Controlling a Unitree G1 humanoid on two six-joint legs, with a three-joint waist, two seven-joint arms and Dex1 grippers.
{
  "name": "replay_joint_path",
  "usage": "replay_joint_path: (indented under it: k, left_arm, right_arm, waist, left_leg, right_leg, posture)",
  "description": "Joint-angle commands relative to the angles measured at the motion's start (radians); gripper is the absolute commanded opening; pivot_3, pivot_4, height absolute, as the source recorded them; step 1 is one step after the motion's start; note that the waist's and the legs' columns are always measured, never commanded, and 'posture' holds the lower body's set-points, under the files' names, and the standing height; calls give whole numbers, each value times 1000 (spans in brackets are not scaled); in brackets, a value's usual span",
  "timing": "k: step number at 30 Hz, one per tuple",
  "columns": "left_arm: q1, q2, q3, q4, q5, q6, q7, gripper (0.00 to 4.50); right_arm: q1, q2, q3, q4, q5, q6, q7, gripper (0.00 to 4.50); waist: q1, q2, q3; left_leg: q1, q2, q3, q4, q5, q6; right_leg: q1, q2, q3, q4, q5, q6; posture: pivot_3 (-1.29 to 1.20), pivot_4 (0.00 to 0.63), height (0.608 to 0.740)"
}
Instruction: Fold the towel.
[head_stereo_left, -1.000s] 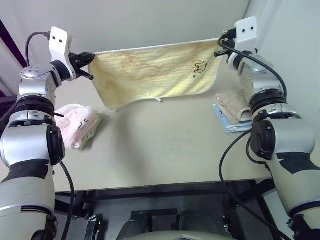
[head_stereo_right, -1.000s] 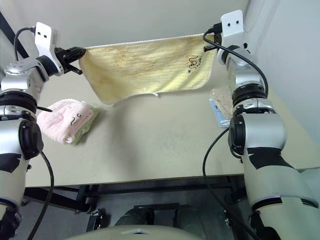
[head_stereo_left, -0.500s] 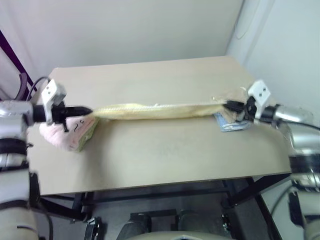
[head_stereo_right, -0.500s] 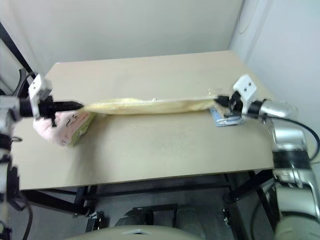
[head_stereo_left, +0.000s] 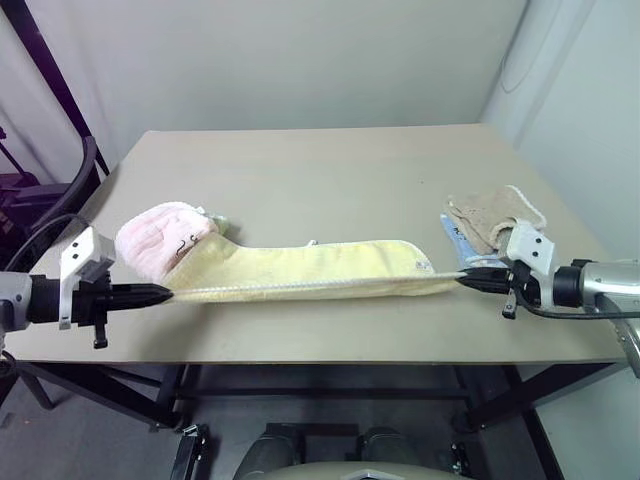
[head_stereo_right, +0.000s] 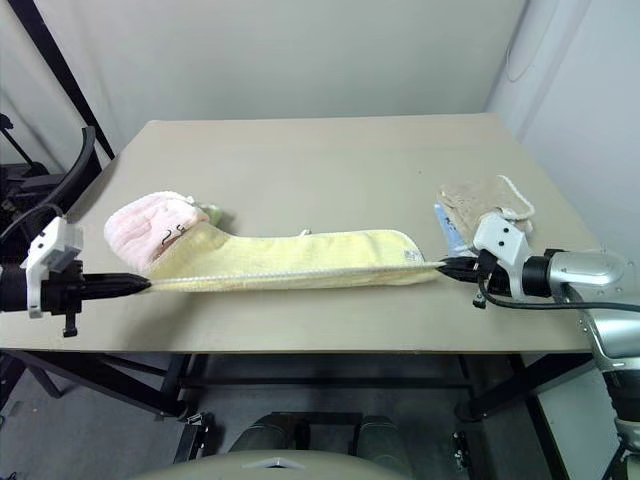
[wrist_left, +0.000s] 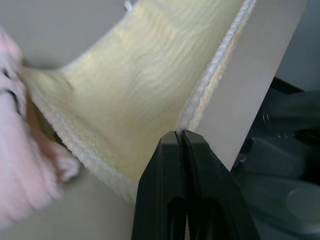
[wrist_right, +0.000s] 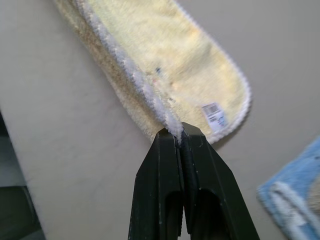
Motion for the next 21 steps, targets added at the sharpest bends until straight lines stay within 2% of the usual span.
replay_joint_path:
  k: [1, 7, 15, 21]
  left_arm:
    - [24, 46, 41, 14, 22, -17, 24, 13]
    - [-75, 15, -13, 154, 38, -24, 75, 13]
    - [-378, -77, -153, 457, 116, -94, 148, 13]
    - [-590, -175, -256, 718, 224, -219, 170, 13]
  right_arm:
    - [24, -56, -29, -10, -32, -32, 12, 0]
    - [-122, 21, 84, 110, -54, -68, 3, 0]
    - [-450, 257, 191, 563, -161, -164, -133, 0]
    - [-588, 378, 223, 815, -244, -275, -222, 0]
  waist:
    - [4, 0, 0]
    - [1, 0, 0]
    - [6, -2, -1]
    - [3, -3, -1]
  left_leg:
    - [-1, 0, 1, 0, -1, 2]
    - [-2, 3, 4, -2, -3, 5]
    - [2, 4, 5, 1, -3, 4]
    - [1, 4, 5, 0, -2, 4]
  right_leg:
    - [-3, 0, 0, 0, 0, 0]
    - [-5, 1, 0, -1, 0, 0]
    - [-4, 2, -2, -1, 3, 0]
    - [-5, 3, -2, -1, 8, 7]
  posture:
    - [0, 0, 740]
    - [0, 0, 740]
    - [0, 0, 740]
    - [0, 0, 740]
